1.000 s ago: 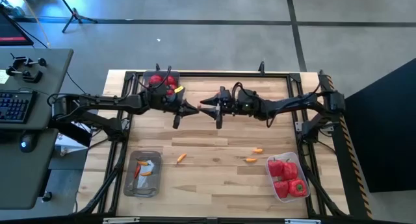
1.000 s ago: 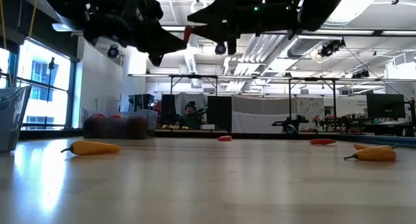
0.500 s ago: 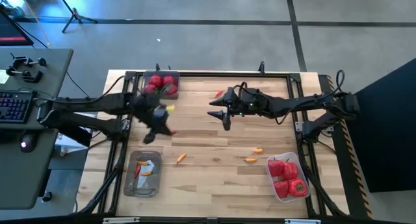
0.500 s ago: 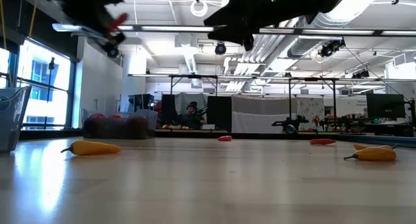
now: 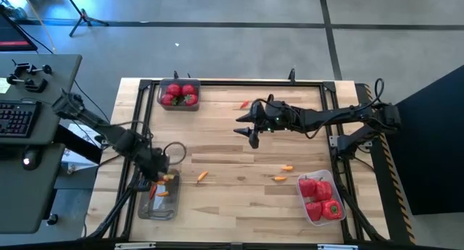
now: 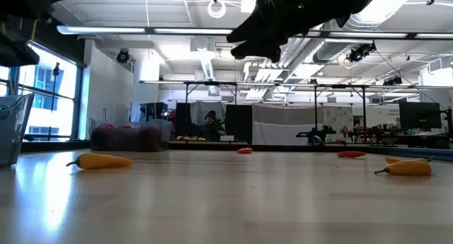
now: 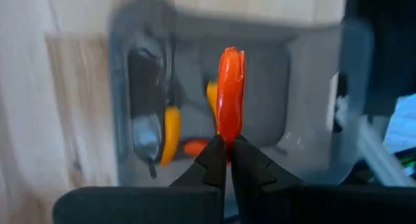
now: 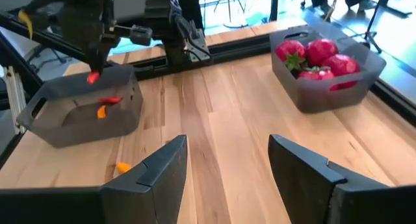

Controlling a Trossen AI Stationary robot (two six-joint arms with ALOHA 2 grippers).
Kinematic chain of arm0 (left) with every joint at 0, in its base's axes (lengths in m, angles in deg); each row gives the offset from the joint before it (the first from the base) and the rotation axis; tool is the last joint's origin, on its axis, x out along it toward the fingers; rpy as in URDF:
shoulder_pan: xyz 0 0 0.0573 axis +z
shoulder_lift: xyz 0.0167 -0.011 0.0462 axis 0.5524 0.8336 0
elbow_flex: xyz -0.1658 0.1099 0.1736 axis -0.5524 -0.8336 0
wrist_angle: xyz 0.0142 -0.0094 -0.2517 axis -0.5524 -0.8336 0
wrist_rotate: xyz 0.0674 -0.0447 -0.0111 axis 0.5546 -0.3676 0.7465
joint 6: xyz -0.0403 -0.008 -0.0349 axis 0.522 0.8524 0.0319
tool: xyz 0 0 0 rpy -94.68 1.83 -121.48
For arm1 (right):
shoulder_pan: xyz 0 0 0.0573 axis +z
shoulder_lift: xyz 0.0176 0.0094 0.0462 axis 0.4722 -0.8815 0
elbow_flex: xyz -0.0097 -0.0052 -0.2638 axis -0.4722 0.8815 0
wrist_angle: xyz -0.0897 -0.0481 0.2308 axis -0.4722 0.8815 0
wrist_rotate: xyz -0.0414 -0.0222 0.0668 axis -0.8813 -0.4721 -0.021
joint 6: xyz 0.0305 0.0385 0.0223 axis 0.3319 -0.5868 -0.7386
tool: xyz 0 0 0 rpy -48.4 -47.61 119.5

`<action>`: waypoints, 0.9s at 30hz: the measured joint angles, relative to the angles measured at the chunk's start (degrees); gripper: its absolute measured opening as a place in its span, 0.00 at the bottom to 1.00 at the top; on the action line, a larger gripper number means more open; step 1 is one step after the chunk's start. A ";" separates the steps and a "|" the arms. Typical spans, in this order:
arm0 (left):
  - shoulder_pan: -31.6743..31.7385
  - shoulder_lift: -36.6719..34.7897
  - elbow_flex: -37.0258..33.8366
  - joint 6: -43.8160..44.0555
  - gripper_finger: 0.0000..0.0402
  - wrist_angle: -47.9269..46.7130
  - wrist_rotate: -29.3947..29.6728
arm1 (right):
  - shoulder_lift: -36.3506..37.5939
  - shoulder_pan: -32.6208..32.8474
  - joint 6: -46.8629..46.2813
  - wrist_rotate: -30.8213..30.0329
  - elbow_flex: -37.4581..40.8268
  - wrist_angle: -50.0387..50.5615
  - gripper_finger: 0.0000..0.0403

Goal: Sort produce into baskets
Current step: Put the orange chili pepper into the bottom black bin, then put the yellow chili pepper into the bottom black bin

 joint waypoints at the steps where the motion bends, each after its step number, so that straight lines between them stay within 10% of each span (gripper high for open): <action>1: -1.33 0.50 -0.65 0.97 0.00 0.04 0.04 | 0.00 0.00 -0.51 -0.10 0.00 0.25 0.51; 20: -5.80 7.92 0.41 -2.10 0.41 0.40 1.77 | 0.27 3.60 -5.86 -5.60 0.00 11.72 0.57; 27: 0.23 6.92 5.76 -18.20 0.34 3.22 7.44 | 5.43 5.58 -11.39 -6.37 0.00 30.38 0.60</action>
